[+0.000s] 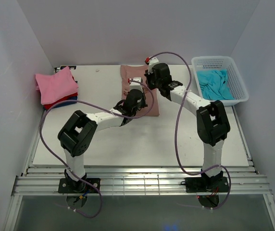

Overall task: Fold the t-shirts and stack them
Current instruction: Fold the folded rectangular tshirt in 1/3 of the way

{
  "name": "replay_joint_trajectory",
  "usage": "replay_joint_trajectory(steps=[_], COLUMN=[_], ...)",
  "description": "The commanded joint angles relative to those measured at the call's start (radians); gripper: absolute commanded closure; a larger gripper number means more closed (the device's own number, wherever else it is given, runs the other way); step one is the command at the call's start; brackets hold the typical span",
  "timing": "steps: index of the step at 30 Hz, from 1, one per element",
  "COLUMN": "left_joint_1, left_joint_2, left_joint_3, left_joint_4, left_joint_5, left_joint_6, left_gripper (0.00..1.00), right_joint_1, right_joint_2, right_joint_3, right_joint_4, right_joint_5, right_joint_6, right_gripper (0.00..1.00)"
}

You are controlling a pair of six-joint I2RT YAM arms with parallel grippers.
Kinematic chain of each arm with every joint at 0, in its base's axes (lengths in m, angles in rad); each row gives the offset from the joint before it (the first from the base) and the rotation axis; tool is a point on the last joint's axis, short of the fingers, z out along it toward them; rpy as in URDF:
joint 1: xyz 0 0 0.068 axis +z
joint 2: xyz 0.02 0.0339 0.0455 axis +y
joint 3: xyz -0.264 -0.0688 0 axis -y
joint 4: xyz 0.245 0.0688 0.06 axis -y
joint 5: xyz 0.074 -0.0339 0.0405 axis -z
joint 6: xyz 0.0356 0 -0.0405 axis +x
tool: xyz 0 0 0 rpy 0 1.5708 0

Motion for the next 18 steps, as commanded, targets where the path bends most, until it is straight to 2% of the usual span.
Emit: replay_joint_trajectory(steps=[1,10,18], left_joint_1=[0.012,0.009,-0.005], left_joint_2=[0.039,0.153,0.119], left_joint_3=[-0.031,-0.091,-0.193], left_joint_4=[-0.003,0.019,0.051], left_joint_5=[0.048,0.022,0.016], left_joint_6=[-0.076,-0.088,-0.127], left_gripper=[1.00,1.00,1.00], right_joint_1=[-0.002,-0.004,-0.012], right_joint_2=[0.063,0.149,0.210], right_joint_3=[0.022,0.048,0.082], right_joint_4=[-0.010,0.020,0.022], right_joint_5=[-0.153,-0.263,-0.295], right_joint_6=[0.051,0.077,0.106], right_gripper=[0.92,0.92,0.92])
